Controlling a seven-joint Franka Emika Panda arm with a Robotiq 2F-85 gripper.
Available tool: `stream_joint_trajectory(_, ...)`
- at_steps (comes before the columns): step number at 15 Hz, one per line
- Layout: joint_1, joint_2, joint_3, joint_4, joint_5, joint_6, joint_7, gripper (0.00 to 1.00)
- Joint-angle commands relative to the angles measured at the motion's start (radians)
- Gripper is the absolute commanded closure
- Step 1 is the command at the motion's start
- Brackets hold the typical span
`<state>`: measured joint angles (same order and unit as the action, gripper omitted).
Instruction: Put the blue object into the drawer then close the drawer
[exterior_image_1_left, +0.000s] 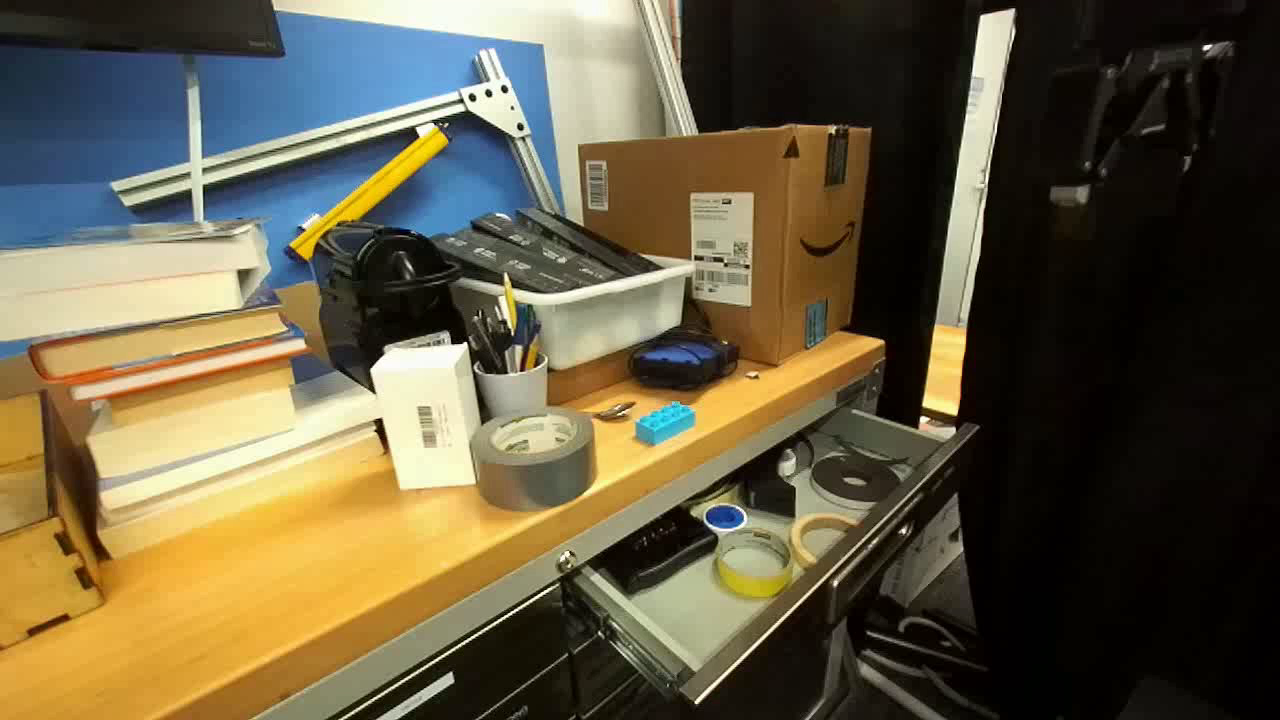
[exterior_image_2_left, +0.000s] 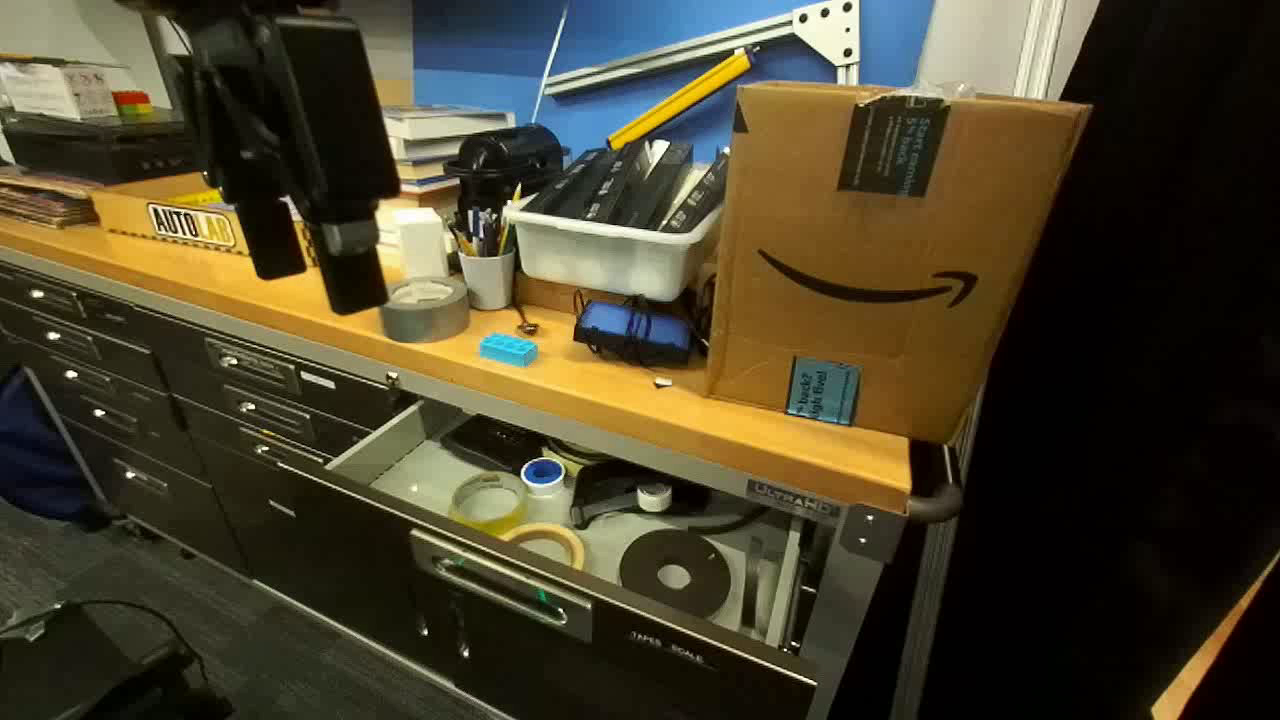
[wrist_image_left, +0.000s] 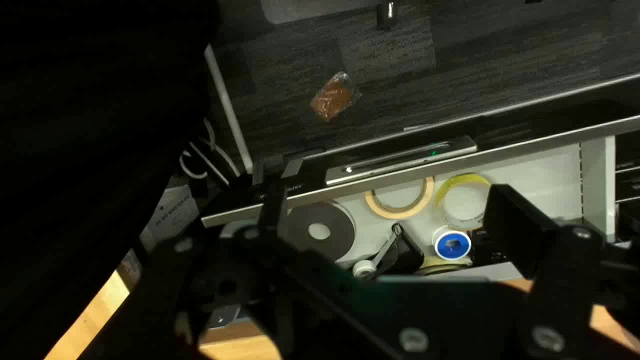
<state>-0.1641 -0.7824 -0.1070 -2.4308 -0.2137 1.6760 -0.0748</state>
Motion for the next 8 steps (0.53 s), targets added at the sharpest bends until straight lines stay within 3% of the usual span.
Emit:
stream_joint_trajectory(1, 0.015, 0.000, -0.009, 0.009, -0.007, -0.005, 0.008, 0.00)
stream_joint_trajectory(8, 0.015, -0.006, -0.009, 0.017, -0.007, -0.005, 0.008, 0.00)
